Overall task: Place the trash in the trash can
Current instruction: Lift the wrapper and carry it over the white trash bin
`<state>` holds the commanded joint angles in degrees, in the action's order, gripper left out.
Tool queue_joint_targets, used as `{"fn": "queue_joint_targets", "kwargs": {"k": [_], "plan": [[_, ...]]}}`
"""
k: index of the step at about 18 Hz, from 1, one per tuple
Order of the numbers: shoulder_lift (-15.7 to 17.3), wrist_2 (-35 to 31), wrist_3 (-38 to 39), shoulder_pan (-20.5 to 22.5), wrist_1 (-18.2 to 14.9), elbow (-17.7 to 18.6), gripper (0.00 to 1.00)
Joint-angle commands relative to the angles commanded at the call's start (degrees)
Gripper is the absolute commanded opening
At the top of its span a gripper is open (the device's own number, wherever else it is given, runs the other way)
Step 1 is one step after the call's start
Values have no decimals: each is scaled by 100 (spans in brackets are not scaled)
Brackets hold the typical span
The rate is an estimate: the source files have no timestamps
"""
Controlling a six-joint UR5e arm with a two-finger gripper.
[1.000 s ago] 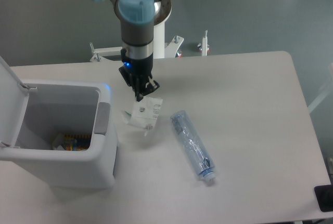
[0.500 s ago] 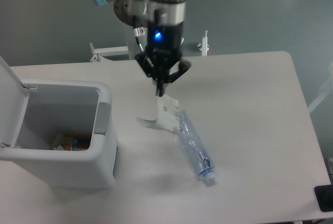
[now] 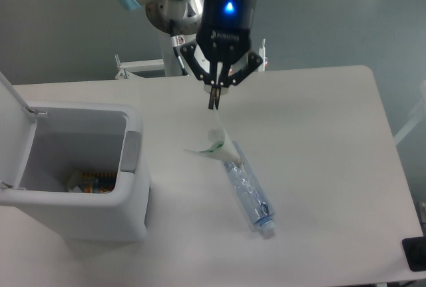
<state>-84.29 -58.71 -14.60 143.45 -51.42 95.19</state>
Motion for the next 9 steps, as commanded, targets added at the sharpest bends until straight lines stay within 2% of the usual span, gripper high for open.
{"fn": "queue_joint_targets", "kwargs": {"k": [5, 9], "plan": [[273, -17, 537, -694, 17, 61, 0], [159, -9, 537, -1196, 61, 70, 0]]}}
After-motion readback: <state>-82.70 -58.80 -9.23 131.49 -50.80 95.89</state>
